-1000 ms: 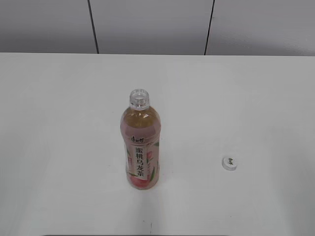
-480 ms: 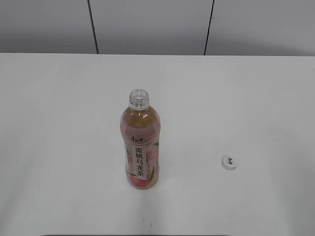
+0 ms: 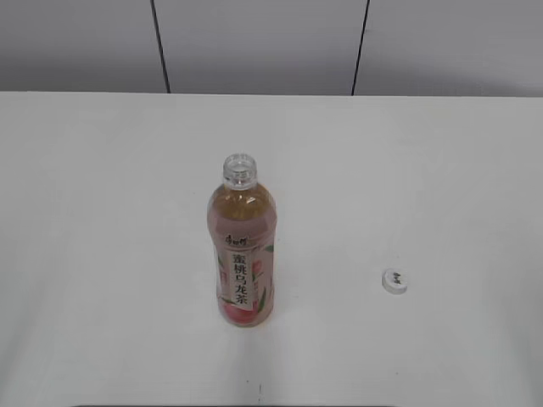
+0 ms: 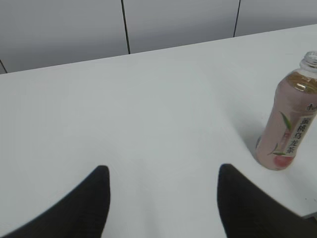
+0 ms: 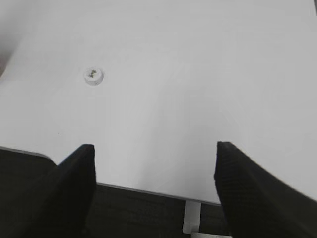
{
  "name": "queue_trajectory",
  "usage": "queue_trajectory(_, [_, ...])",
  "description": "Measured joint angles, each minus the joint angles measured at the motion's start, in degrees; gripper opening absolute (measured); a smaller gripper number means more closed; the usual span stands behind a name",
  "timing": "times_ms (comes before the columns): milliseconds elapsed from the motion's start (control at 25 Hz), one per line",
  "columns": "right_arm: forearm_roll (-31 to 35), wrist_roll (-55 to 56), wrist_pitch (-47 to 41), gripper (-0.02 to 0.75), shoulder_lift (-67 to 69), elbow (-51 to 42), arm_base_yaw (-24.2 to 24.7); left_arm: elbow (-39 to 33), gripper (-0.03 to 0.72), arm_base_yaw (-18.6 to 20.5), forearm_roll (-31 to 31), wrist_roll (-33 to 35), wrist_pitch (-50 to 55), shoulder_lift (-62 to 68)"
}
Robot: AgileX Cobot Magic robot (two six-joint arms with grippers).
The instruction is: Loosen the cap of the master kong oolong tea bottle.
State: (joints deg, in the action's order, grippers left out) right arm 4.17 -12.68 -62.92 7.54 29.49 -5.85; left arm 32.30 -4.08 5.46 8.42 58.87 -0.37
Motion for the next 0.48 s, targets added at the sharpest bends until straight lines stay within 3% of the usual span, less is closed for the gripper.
queue_trajectory(160, [0.0, 0.0, 0.0, 0.566, -3.7, 0.0, 3.0, 0.0, 0.425, 0.0, 0.0, 0.0, 0.0, 0.0])
queue_trajectory(480, [0.0, 0.0, -0.1, 0.566, -7.9, 0.0, 3.3, 0.0, 0.424, 0.0, 0.0, 0.0, -0.1, 0.0])
